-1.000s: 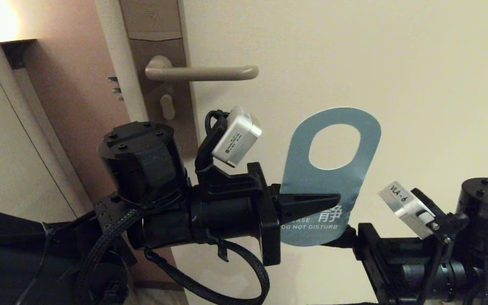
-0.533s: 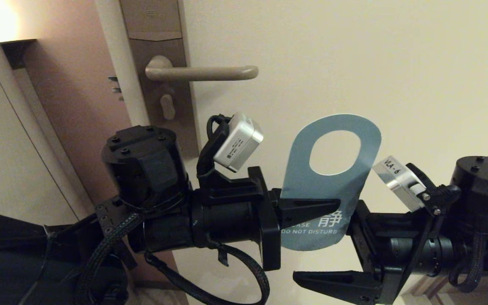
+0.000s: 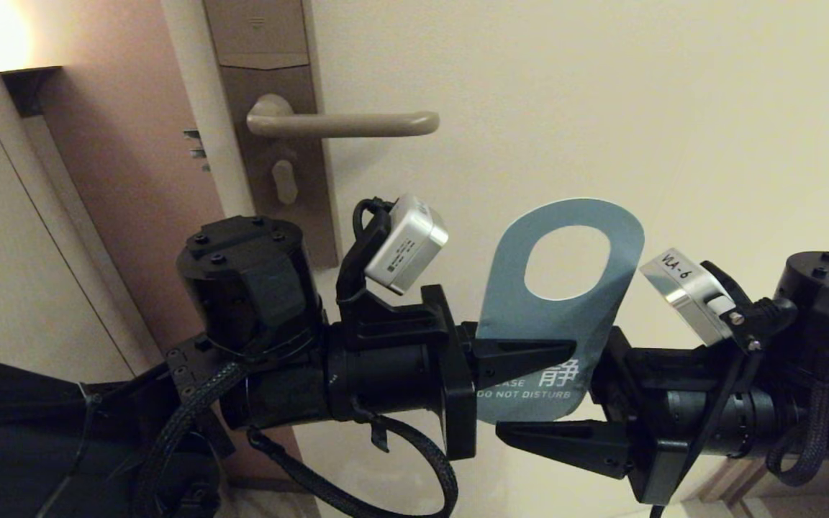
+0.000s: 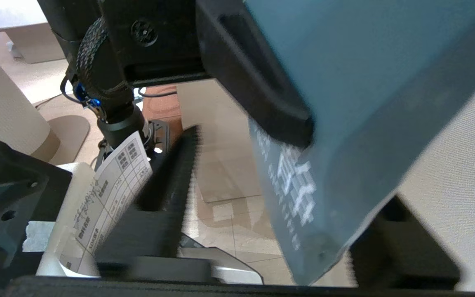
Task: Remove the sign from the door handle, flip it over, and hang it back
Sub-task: Hand it to the other hand
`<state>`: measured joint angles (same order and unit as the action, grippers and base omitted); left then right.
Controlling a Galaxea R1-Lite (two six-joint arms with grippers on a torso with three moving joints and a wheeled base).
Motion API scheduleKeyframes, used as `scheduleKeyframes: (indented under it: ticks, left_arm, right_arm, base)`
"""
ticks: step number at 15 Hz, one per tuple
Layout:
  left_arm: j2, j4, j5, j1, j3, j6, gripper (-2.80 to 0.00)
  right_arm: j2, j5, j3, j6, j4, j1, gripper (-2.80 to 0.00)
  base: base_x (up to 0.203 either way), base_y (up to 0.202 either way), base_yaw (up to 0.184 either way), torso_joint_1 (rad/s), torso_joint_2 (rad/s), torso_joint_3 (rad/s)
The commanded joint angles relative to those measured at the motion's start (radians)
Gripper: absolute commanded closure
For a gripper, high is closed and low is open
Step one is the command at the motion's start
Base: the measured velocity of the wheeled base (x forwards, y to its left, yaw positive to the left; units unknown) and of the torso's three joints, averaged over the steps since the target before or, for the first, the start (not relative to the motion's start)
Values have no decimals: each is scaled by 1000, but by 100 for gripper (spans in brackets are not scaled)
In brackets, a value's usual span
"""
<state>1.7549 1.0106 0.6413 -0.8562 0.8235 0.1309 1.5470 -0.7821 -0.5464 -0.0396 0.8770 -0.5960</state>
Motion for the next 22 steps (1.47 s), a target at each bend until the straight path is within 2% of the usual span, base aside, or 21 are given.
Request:
scheduleKeyframes:
  ticks: [1, 13, 14, 22]
  left_arm:
    - [2, 6, 3, 2, 3, 1, 0]
    - [32, 7, 5, -3, 39, -4, 0]
    - [31, 6, 4, -4, 36, -6, -280]
    - [-16, 8, 3, -5, 0, 1, -280]
  right_arm:
    - [-7, -5, 2, 0, 5, -1, 0]
    - [-23, -9, 16, 0, 7, -39, 0]
    - [-25, -9, 17, 0, 7, -39, 0]
    - [-42, -3, 48, 3, 7, -33, 0]
  base:
    - [0, 0, 0, 0, 0, 0]
    - [0, 0, 0, 0, 0, 0]
    - [0, 0, 0, 0, 0, 0]
    - [0, 0, 0, 0, 0, 0]
